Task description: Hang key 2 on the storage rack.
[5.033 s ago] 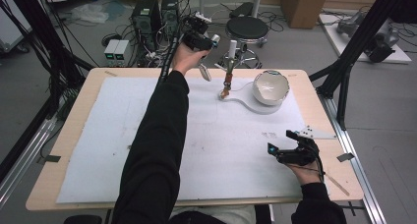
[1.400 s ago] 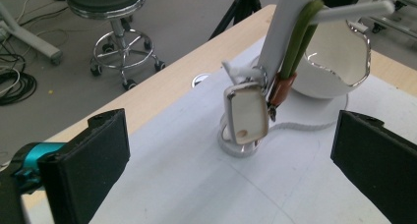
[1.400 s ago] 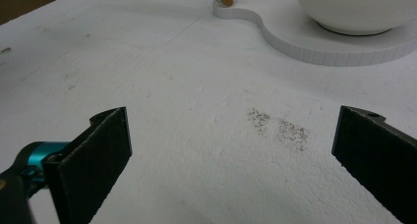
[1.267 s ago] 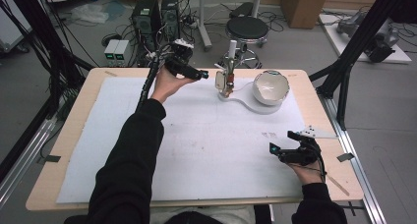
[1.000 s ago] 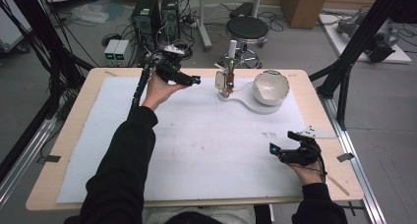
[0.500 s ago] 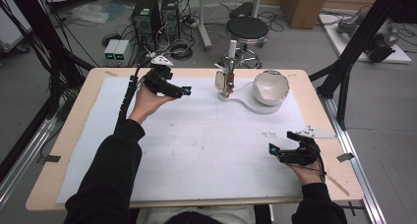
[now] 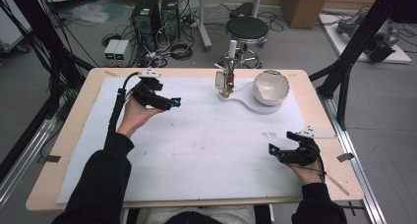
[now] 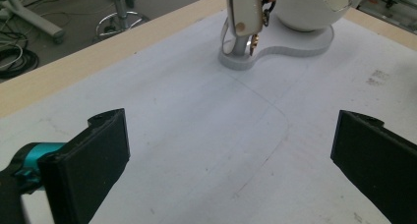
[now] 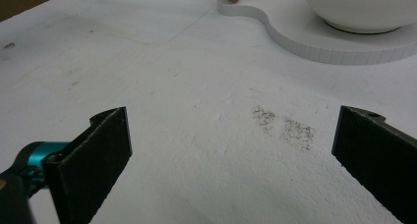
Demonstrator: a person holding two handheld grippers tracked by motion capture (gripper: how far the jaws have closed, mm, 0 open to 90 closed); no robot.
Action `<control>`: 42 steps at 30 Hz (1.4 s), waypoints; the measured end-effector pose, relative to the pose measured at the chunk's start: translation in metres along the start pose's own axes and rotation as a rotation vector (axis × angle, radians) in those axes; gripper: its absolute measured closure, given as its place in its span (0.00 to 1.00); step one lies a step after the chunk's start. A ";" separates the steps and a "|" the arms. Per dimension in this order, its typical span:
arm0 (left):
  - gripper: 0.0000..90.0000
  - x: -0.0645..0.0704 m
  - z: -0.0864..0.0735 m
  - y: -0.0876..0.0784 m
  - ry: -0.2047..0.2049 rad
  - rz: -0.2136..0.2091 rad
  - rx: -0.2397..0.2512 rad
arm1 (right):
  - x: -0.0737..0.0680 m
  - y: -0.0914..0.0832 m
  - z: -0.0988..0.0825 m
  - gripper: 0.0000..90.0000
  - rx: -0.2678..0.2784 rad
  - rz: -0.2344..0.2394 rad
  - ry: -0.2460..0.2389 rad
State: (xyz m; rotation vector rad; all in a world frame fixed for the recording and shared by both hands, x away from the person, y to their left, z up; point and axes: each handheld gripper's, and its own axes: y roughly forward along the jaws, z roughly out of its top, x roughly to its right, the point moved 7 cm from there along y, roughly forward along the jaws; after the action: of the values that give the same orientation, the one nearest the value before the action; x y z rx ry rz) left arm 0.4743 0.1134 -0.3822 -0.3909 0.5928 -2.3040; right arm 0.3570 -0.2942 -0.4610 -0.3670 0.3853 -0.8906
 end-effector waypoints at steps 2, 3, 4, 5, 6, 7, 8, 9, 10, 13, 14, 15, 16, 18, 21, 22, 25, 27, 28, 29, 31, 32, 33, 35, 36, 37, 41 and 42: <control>0.02 -0.002 -0.007 -0.003 -0.014 0.006 0.000 | -0.001 0.000 0.001 0.01 0.004 0.000 -0.006; 0.02 -0.003 -0.010 -0.004 -0.014 0.010 -0.002 | -0.001 0.000 0.001 0.01 0.004 0.000 -0.011; 0.02 -0.004 -0.012 -0.006 -0.020 0.010 -0.003 | -0.001 0.000 0.001 0.01 0.004 0.000 -0.010; 0.02 -0.005 -0.015 -0.008 -0.023 0.012 -0.001 | -0.001 0.000 0.001 0.01 0.004 -0.001 -0.007; 0.02 -0.005 -0.016 -0.010 -0.024 0.015 0.002 | 0.000 0.000 0.001 0.01 0.004 -0.001 -0.011; 0.02 -0.006 -0.018 -0.012 -0.028 0.014 0.003 | 0.000 0.000 0.001 0.01 0.004 -0.001 -0.011; 0.02 -0.006 -0.020 -0.014 -0.031 0.016 -0.001 | -0.001 0.000 0.001 0.01 0.004 -0.001 -0.010; 0.02 -0.007 -0.022 -0.016 -0.032 0.021 0.005 | -0.001 0.000 0.001 0.01 0.004 0.000 -0.008; 0.02 -0.007 -0.024 -0.019 -0.033 0.022 0.008 | -0.001 0.001 0.000 0.01 -0.001 0.002 -0.009; 0.02 -0.009 -0.033 -0.025 -0.041 0.038 0.006 | -0.001 0.001 0.000 0.01 -0.003 0.002 -0.011; 0.02 -0.010 -0.038 -0.028 -0.053 0.042 0.009 | -0.002 0.001 0.000 0.01 -0.002 0.003 -0.008; 0.02 -0.011 -0.041 -0.030 -0.056 0.041 0.009 | -0.001 0.000 0.000 0.01 -0.001 0.000 -0.005; 0.02 -0.011 -0.044 -0.032 -0.061 0.041 0.009 | -0.001 0.000 0.000 0.01 0.003 -0.001 -0.009; 0.02 -0.011 -0.052 -0.036 -0.076 0.041 0.020 | -0.001 0.000 0.000 0.01 0.003 -0.001 -0.010; 0.02 -0.012 -0.065 -0.039 -0.076 0.065 -0.001 | -0.001 0.000 0.000 0.01 -0.001 -0.001 -0.006; 0.02 -0.012 -0.069 -0.041 -0.081 0.068 -0.005 | -0.002 0.001 0.000 0.01 -0.002 0.003 -0.008; 0.02 -0.012 -0.079 -0.047 -0.087 0.078 -0.002 | -0.001 0.001 0.000 0.01 -0.002 -0.001 -0.008; 0.02 -0.012 -0.087 -0.052 -0.090 0.084 -0.005 | -0.001 0.002 0.000 0.01 -0.005 -0.003 -0.009; 0.02 -0.012 -0.092 -0.055 -0.091 0.091 -0.011 | -0.001 0.002 0.000 0.01 -0.007 -0.002 -0.009; 0.02 -0.013 -0.095 -0.058 -0.093 0.094 -0.015 | -0.001 0.002 0.000 0.01 -0.008 -0.001 -0.007; 0.02 -0.014 -0.102 -0.065 -0.101 0.103 -0.021 | -0.001 0.002 -0.001 0.01 -0.010 -0.001 -0.009; 0.02 -0.014 -0.105 -0.068 -0.107 0.102 -0.020 | -0.001 0.002 0.000 0.01 -0.009 -0.002 -0.009; 0.02 -0.013 -0.107 -0.072 -0.116 0.102 -0.012 | -0.001 0.002 0.000 0.01 -0.010 -0.002 -0.010; 0.02 -0.012 -0.112 -0.079 -0.113 0.107 -0.011 | 0.000 0.003 -0.001 0.01 -0.010 -0.003 -0.012; 0.02 -0.012 -0.115 -0.082 -0.106 0.114 -0.014 | 0.000 0.003 -0.001 0.01 -0.010 -0.001 -0.012; 0.02 -0.012 -0.117 -0.085 -0.101 0.116 -0.012 | 0.000 0.003 0.000 0.01 -0.010 -0.001 -0.011; 0.02 -0.012 -0.131 -0.095 -0.117 0.122 -0.012 | -0.002 0.004 0.000 0.01 -0.013 0.001 -0.010; 0.02 -0.012 -0.135 -0.098 -0.121 0.122 -0.011 | -0.002 0.004 0.000 0.01 -0.011 0.000 -0.013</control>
State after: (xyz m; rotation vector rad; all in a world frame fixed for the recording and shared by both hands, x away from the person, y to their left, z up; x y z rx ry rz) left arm 0.3690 0.2250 -0.4472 -0.4828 0.5541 -2.1445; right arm 0.3587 -0.2901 -0.4626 -0.3823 0.3783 -0.8858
